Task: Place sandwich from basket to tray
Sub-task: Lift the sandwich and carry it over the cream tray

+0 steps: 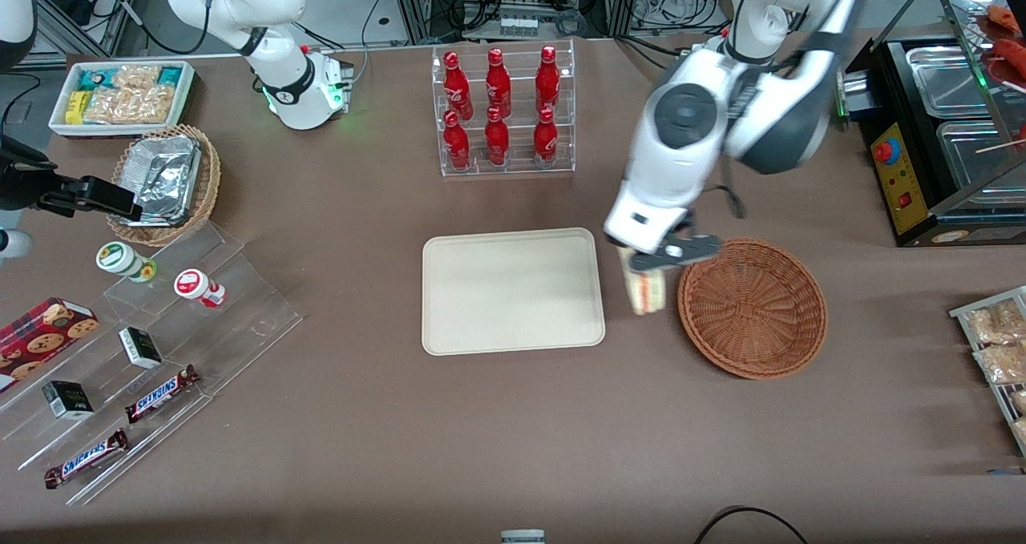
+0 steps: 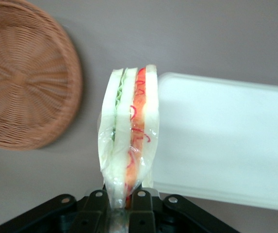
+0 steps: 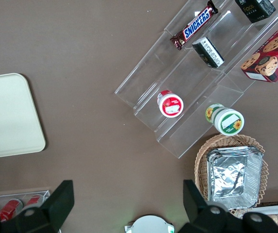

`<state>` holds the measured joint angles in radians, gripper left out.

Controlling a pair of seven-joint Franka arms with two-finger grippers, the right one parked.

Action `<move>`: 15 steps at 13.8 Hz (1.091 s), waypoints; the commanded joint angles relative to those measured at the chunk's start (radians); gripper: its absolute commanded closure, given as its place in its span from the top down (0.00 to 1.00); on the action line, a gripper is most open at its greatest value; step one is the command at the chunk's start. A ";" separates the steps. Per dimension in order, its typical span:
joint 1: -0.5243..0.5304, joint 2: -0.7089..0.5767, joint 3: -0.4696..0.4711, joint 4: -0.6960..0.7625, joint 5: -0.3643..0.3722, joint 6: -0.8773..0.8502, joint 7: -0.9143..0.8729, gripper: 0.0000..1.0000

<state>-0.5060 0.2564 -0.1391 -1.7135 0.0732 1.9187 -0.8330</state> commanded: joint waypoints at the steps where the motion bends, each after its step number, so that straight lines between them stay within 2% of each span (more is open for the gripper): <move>1: -0.127 0.166 0.013 0.159 0.007 -0.018 -0.090 0.00; 4: -0.238 0.295 0.015 0.262 0.008 -0.012 -0.144 0.00; 7: -0.282 0.372 0.015 0.296 0.014 0.071 -0.178 0.00; 10: -0.299 0.425 0.015 0.295 0.017 0.158 -0.178 0.00; 15: -0.299 0.478 0.016 0.293 0.019 0.189 -0.178 0.00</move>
<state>-0.7887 0.7026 -0.1351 -1.4557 0.0766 2.1062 -0.9938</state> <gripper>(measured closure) 0.850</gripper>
